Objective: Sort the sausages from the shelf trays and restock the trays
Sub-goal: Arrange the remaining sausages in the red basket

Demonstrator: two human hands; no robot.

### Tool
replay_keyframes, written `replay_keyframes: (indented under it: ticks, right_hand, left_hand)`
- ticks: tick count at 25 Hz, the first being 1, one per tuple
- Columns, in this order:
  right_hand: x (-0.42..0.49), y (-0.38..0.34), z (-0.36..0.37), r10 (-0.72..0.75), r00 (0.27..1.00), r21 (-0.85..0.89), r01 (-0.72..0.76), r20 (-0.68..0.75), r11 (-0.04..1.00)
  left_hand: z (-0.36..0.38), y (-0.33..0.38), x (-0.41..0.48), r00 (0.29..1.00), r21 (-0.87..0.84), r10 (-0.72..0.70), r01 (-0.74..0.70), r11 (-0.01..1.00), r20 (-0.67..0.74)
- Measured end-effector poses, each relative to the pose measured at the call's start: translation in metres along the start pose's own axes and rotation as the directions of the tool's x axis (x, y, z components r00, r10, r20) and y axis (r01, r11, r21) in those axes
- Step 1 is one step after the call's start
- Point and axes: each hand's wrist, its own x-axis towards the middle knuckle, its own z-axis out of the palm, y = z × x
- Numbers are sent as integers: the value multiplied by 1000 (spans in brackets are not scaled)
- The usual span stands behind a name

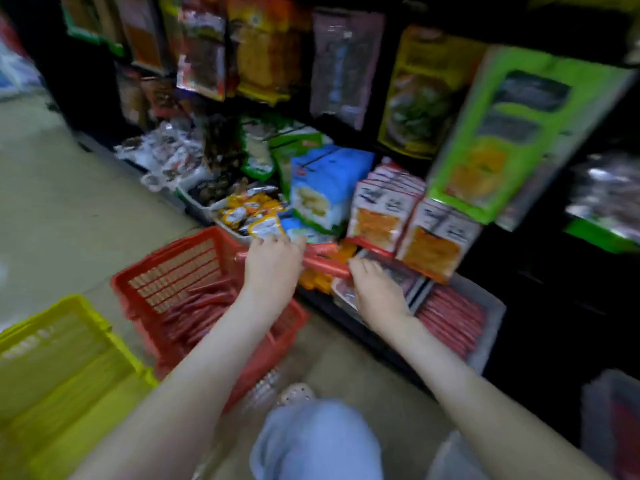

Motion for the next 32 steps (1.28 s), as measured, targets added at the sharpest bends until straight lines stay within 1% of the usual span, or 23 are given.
replay_keyframes:
  ticks: [1, 3, 5, 7, 9, 10, 11, 13, 15, 16, 19, 21, 22, 24, 26, 27, 28, 29, 30, 31, 32]
  right_hand:
    - [-28, 29, -12, 69, 998, -24, -68, 14, 997]
    - [-88, 79, -31, 180, 982, -54, -183, -56, 982]
    - [-145, 120, -40, 312, 946, -55, -317, -88, 947]
    - [-202, 151, -42, 459, 884, 2, -461, -82, 888]
    - [-255, 175, -39, 604, 792, 102, -596, -91, 796]
    - [-280, 183, -36, 677, 733, 177, -658, -71, 732]
    - [-299, 189, -32, 740, 671, 257, -709, -40, 657]
    - [-335, 201, -18, 831, 552, 394, -780, 66, 486]
    - [-360, 209, 6, 852, 492, 473, -802, 179, 364]
    - [-369, 211, 19, 855, 463, 498, -812, 233, 304]
    - [-387, 216, 71, 861, 343, 536, -839, 376, 100]
    - [-392, 214, 111, 841, 270, 550, -835, 468, -38]
    - [-394, 213, 131, 824, 240, 546, -832, 513, -97]
    - [-395, 211, 171, 777, 194, 504, -845, 600, -178]
    - [-394, 207, 207, 739, 163, 453, -866, 654, -211]
    - [-394, 206, 223, 731, 159, 420, -888, 663, -188]
    - [-394, 206, 240, 728, 160, 377, -915, 666, -143]
    - [-394, 206, 254, 730, 165, 329, -940, 663, -87]
    - [-393, 207, 266, 738, 187, 295, -955, 648, -17]
    - [-393, 209, 277, 747, 225, 262, -963, 626, 71]
    - [-391, 213, 286, 749, 278, 215, -959, 602, 183]
  left_hand:
    - [-15, 25, 5, 1000, -38, 26, -26, 999, 5]
    - [-33, 84, 11, 995, -182, 72, -59, 982, 69]
    - [-46, 144, 12, 979, -445, 132, -49, 894, 158]
    - [-58, 203, 7, 956, -647, 187, 4, 763, 226]
    - [-61, 259, -7, 930, -744, 279, -8, 668, 240]
    - [-60, 284, -15, 909, -763, 329, -19, 646, 255]
    - [-57, 305, -24, 895, -769, 361, -33, 639, 262]
    - [-47, 343, -45, 883, -752, 412, -114, 649, 222]
    - [-27, 371, -66, 873, -708, 462, -227, 668, 157]
    - [-14, 383, -76, 860, -677, 488, -270, 685, 151]
    - [31, 407, -100, 841, -563, 525, -372, 738, 132]
    - [67, 417, -117, 809, -484, 564, -432, 761, 165]
    - [86, 421, -126, 790, -457, 585, -459, 762, 184]
    - [122, 426, -146, 741, -429, 637, -516, 742, 210]
    - [152, 424, -162, 690, -412, 676, -555, 723, 257]
    - [166, 422, -168, 682, -408, 676, -554, 726, 278]
    - [180, 418, -174, 681, -414, 674, -546, 728, 287]
    - [192, 413, -179, 681, -424, 670, -535, 731, 296]
    - [202, 407, -182, 687, -429, 663, -524, 736, 297]
    - [212, 401, -184, 700, -421, 650, -515, 747, 296]
    - [220, 397, -185, 717, -408, 636, -509, 757, 286]
